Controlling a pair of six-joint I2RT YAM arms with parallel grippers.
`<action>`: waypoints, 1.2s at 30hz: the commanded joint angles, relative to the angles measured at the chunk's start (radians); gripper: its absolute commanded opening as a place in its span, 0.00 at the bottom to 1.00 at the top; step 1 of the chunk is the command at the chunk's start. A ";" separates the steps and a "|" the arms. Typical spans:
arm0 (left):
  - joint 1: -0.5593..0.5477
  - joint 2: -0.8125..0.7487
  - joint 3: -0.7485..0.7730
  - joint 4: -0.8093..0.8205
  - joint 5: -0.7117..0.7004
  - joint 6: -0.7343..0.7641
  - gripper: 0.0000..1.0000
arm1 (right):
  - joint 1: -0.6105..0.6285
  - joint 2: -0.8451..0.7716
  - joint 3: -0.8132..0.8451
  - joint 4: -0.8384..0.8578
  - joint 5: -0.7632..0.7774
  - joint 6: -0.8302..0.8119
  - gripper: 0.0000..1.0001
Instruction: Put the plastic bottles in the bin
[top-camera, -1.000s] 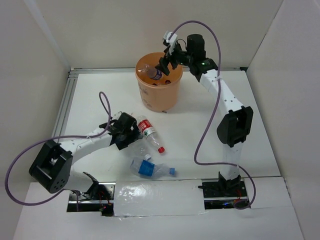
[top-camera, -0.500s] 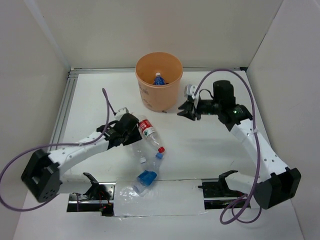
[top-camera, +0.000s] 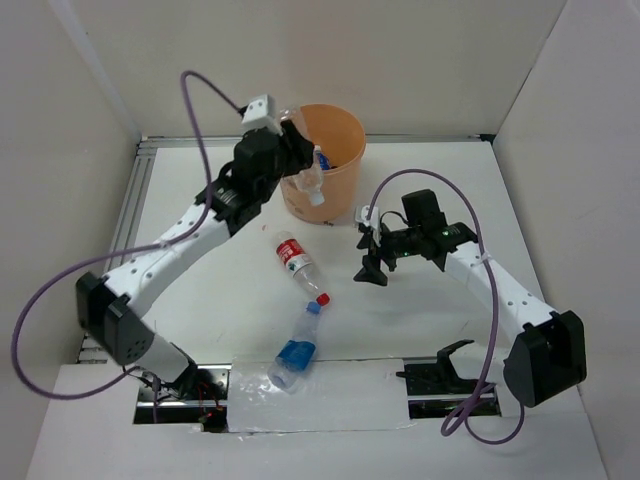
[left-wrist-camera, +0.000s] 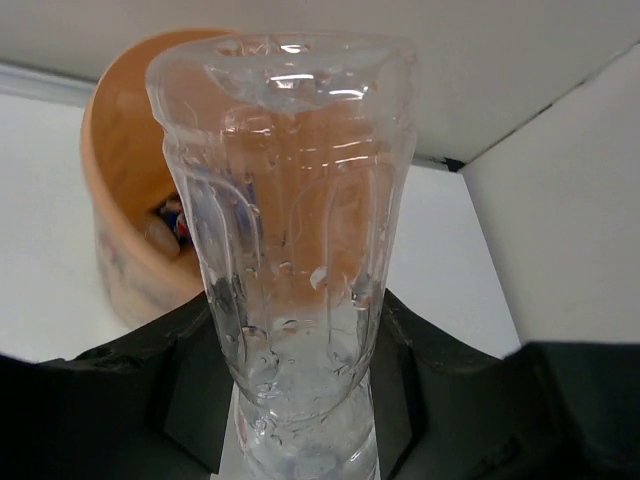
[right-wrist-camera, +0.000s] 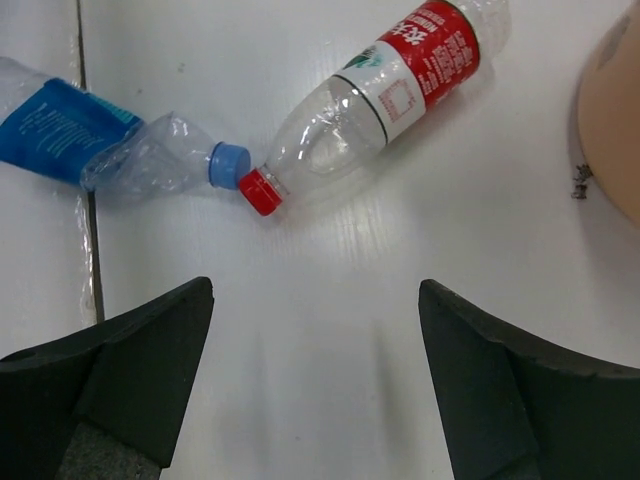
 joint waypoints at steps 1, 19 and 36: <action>0.025 0.153 0.176 0.146 -0.007 0.105 0.30 | 0.021 -0.024 -0.011 -0.049 -0.051 -0.110 0.90; 0.168 0.535 0.606 -0.021 0.039 -0.005 0.81 | 0.361 0.151 0.013 -0.120 -0.016 -0.730 0.99; 0.222 0.100 0.234 0.090 0.264 0.052 0.93 | 0.481 0.197 -0.001 -0.111 0.049 -0.816 0.99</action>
